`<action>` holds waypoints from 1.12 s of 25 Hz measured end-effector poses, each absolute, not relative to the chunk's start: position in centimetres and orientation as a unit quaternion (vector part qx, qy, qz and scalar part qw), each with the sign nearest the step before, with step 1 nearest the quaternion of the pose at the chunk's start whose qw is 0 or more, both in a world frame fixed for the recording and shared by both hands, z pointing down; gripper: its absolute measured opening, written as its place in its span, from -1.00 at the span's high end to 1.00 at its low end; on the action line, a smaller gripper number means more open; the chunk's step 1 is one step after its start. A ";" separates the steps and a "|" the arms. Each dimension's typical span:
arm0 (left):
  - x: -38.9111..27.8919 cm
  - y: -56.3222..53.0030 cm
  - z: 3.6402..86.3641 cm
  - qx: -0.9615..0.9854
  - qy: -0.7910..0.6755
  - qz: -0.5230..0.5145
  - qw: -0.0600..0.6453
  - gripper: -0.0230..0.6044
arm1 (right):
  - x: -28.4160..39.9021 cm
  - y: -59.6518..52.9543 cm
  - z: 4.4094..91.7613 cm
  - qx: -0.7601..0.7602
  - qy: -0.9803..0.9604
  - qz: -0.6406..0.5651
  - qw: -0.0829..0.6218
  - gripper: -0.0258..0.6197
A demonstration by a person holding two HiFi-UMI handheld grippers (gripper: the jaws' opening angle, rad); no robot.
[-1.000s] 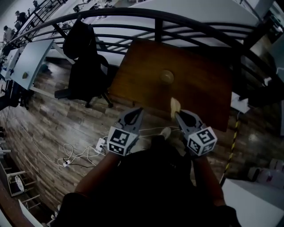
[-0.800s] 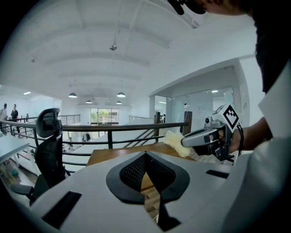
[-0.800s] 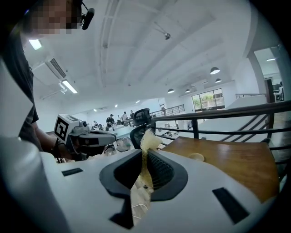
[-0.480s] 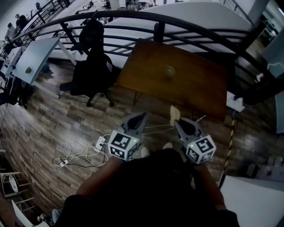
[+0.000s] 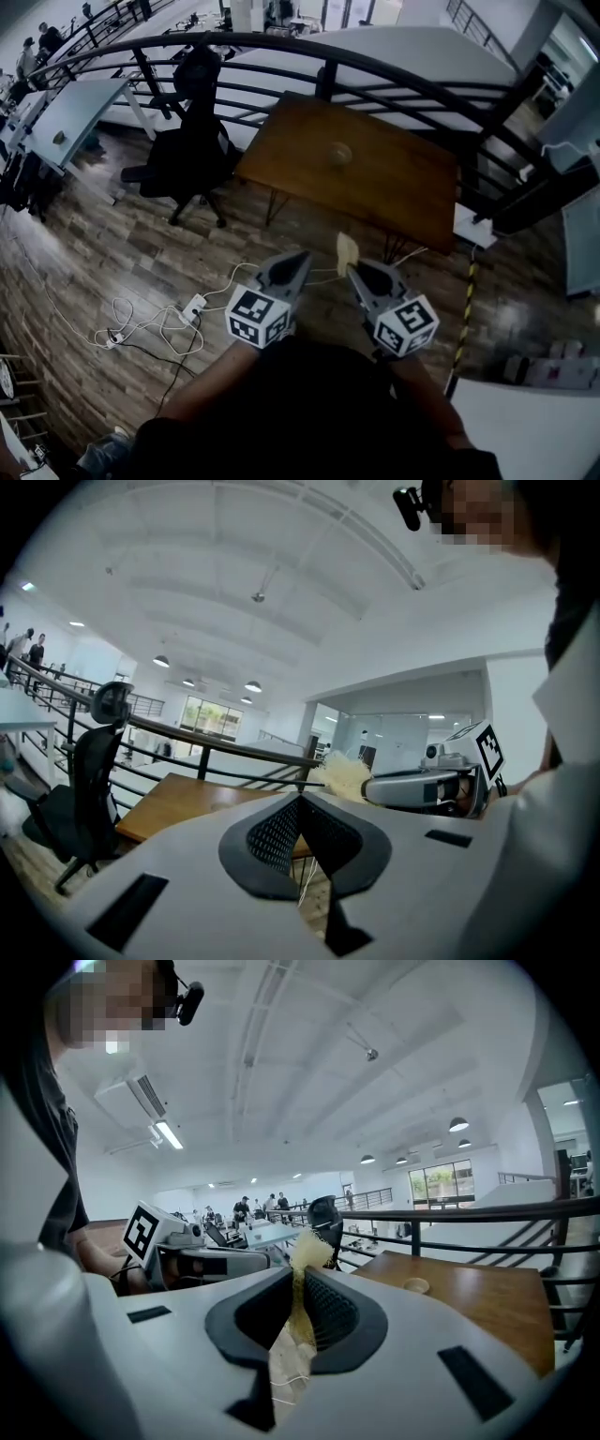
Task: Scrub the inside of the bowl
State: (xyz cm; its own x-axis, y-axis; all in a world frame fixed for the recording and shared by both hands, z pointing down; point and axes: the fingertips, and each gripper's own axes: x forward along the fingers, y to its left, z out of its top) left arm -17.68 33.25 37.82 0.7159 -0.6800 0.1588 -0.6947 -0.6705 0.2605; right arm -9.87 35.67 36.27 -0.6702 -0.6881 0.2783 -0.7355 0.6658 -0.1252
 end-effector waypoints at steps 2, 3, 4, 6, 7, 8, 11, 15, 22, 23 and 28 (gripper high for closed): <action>-16.5 35.4 37.6 0.912 -0.381 0.019 0.154 0.94 | -8.4 38.3 36.4 0.390 -0.908 0.115 0.103 0.78; -15.1 35.5 37.9 0.910 -0.384 0.019 0.157 0.94 | -6.8 38.6 37.0 0.388 -0.909 0.119 0.101 0.78; -13.6 35.4 38.3 0.908 -0.388 0.020 0.158 0.94 | -5.1 38.6 37.5 0.385 -0.909 0.121 0.100 0.78; -11.2 36.4 39.1 0.907 -0.390 0.025 0.157 0.94 | -2.3 40.0 38.3 0.384 -0.910 0.124 0.098 0.78; -10.3 37.5 39.4 0.907 -0.390 0.029 0.155 0.94 | -1.3 41.3 38.4 0.385 -0.909 0.124 0.097 0.78; -9.7 38.8 39.8 0.908 -0.388 0.035 0.154 0.94 | -0.6 42.8 38.5 0.388 -0.908 0.126 0.095 0.78; -8.4 43.3 40.5 0.909 -0.379 0.048 0.164 0.94 | 0.8 47.2 38.7 0.395 -0.904 0.139 0.088 0.78; -6.5 47.5 40.6 0.912 -0.373 0.059 0.162 0.94 | 2.4 51.5 38.7 0.396 -0.903 0.143 0.080 0.79; -4.3 50.7 40.3 0.916 -0.366 0.069 0.152 0.94 | 4.7 54.8 38.4 0.397 -0.904 0.142 0.068 0.79; -4.1 50.9 40.4 0.917 -0.363 0.069 0.152 0.94 | 4.8 55.0 38.3 0.398 -0.904 0.140 0.066 0.79; -3.5 51.6 40.5 0.920 -0.355 0.071 0.153 0.94 | 5.2 55.5 37.9 0.404 -0.903 0.138 0.058 0.79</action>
State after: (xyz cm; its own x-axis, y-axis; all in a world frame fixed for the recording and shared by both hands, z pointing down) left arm -3.48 51.62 40.50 0.7386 -0.6306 0.2384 -0.6738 -0.7015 0.2321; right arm 5.17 55.51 37.92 -0.6676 -0.7127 0.2155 -0.7445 0.6364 -0.2018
